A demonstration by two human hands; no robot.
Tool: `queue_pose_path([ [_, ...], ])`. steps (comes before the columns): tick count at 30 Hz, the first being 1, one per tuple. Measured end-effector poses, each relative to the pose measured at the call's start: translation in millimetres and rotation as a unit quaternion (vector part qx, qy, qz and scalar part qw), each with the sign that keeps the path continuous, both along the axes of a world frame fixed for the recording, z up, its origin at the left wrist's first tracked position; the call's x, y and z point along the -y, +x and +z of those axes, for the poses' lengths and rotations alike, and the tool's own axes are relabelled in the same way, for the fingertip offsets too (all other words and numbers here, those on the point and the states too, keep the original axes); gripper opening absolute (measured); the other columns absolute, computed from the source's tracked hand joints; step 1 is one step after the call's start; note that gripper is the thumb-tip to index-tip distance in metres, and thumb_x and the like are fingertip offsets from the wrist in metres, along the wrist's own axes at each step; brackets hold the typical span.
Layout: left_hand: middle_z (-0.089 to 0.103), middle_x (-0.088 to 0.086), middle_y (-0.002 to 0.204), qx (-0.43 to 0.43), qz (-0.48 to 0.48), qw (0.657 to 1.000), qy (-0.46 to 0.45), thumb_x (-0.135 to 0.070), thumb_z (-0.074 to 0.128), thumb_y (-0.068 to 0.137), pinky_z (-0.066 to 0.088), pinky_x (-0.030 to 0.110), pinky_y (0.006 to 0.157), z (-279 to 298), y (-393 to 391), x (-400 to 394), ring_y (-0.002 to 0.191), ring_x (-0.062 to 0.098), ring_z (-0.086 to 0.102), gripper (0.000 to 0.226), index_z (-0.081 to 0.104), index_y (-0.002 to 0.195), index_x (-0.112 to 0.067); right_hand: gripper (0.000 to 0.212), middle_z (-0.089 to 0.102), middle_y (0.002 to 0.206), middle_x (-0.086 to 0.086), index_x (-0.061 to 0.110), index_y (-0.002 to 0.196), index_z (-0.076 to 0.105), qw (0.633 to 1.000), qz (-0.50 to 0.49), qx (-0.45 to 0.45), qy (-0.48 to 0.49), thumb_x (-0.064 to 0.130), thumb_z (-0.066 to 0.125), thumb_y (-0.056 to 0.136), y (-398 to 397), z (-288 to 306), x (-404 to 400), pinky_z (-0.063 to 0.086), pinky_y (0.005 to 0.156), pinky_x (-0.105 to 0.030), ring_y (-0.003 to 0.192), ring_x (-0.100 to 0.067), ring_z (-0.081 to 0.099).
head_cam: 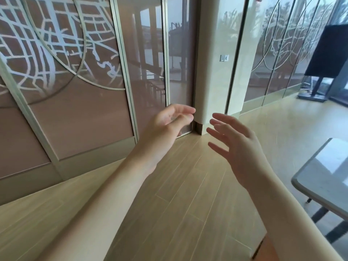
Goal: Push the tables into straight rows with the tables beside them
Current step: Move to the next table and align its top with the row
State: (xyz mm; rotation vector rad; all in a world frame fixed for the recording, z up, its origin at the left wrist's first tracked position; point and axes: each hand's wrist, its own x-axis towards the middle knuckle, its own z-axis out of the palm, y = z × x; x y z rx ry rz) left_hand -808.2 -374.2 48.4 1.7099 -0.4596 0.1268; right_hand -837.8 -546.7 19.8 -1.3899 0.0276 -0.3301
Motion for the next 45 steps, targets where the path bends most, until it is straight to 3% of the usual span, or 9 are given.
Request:
queue_pose_path([
  [3,0.073,-0.024,0.100,-0.001,-0.025,1.000,-0.008,-0.030,0.061,0.094,0.051,0.042,0.105,-6.7,19.8,-10.3,0.108,0.000,0.067,0.014,0.073,0.100,-0.033,0.036,0.072,0.122,0.004,0.028,0.115,0.073,1.000,-0.012,0.000,-0.012,0.025,0.069,0.080,17.1,3.7,-7.1,0.054,0.101,-0.042,0.115,-0.014,0.068],
  [8,0.073,-0.023,0.103,-0.015,-0.055,0.998,-0.004,-0.041,0.059,0.082,0.051,0.046,0.105,-13.2,56.5,-15.0,0.111,0.007,0.067,0.027,0.074,0.102,-0.032,0.025,0.074,0.116,0.007,0.031,0.115,0.073,0.999,-0.033,-0.003,-0.034,0.020,0.066,0.093,48.2,2.4,-12.5,0.053,0.103,-0.045,0.116,-0.013,0.068],
  [11,0.073,-0.016,0.106,-0.018,-0.079,0.997,0.008,-0.043,0.059,0.082,0.050,0.049,0.106,-13.8,79.7,-9.0,0.112,0.020,0.066,0.026,0.074,0.101,-0.035,0.033,0.073,0.119,0.008,0.032,0.118,0.072,0.998,-0.048,-0.010,-0.042,0.028,0.067,0.085,65.9,0.7,-8.6,0.054,0.101,-0.042,0.118,-0.012,0.067],
  [13,0.072,-0.014,0.108,-0.016,-0.097,0.995,0.018,-0.045,0.059,0.082,0.050,0.050,0.106,-12.4,96.2,-2.2,0.112,0.020,0.065,0.025,0.074,0.101,-0.039,0.037,0.073,0.120,0.008,0.033,0.118,0.073,0.997,-0.064,-0.010,-0.038,0.031,0.066,0.082,79.2,0.5,-2.8,0.054,0.100,-0.041,0.117,-0.011,0.067],
  [18,0.073,-0.018,0.104,-0.009,-0.134,0.991,0.025,-0.044,0.059,0.081,0.048,0.047,0.108,-12.9,141.5,23.0,0.113,0.013,0.065,0.027,0.074,0.103,-0.039,0.027,0.073,0.120,0.004,0.030,0.119,0.073,0.995,-0.093,0.000,-0.031,0.020,0.060,0.098,116.7,-2.7,22.7,0.053,0.103,-0.044,0.116,-0.011,0.068],
  [21,0.071,-0.025,0.101,-0.011,-0.162,0.986,0.030,-0.043,0.060,0.081,0.047,0.045,0.109,-12.2,174.6,44.2,0.110,0.003,0.065,0.026,0.074,0.102,-0.040,0.025,0.072,0.121,0.002,0.030,0.116,0.074,0.992,-0.117,-0.005,-0.037,0.020,0.060,0.098,140.3,-2.6,46.2,0.052,0.104,-0.047,0.117,-0.012,0.067],
  [32,0.068,-0.025,0.116,0.032,-0.303,0.949,0.085,-0.046,0.058,0.082,0.045,0.042,0.111,15.5,294.5,177.0,0.113,-0.007,0.061,0.034,0.070,0.112,-0.042,0.022,0.071,0.122,0.001,0.026,0.118,0.070,0.971,-0.234,0.025,-0.033,0.020,0.059,0.100,220.7,18.1,156.2,0.052,0.105,-0.045,0.120,-0.016,0.065],
  [45,0.063,-0.016,0.132,0.023,-0.394,0.916,0.066,-0.049,0.053,0.079,0.046,0.045,0.111,-4.4,380.9,280.3,0.127,0.010,0.058,0.046,0.066,0.122,-0.038,0.027,0.075,0.115,0.001,0.025,0.116,0.074,0.935,-0.351,-0.018,-0.039,0.013,0.057,0.099,281.2,7.5,219.1,0.053,0.103,-0.044,0.113,-0.011,0.069],
])
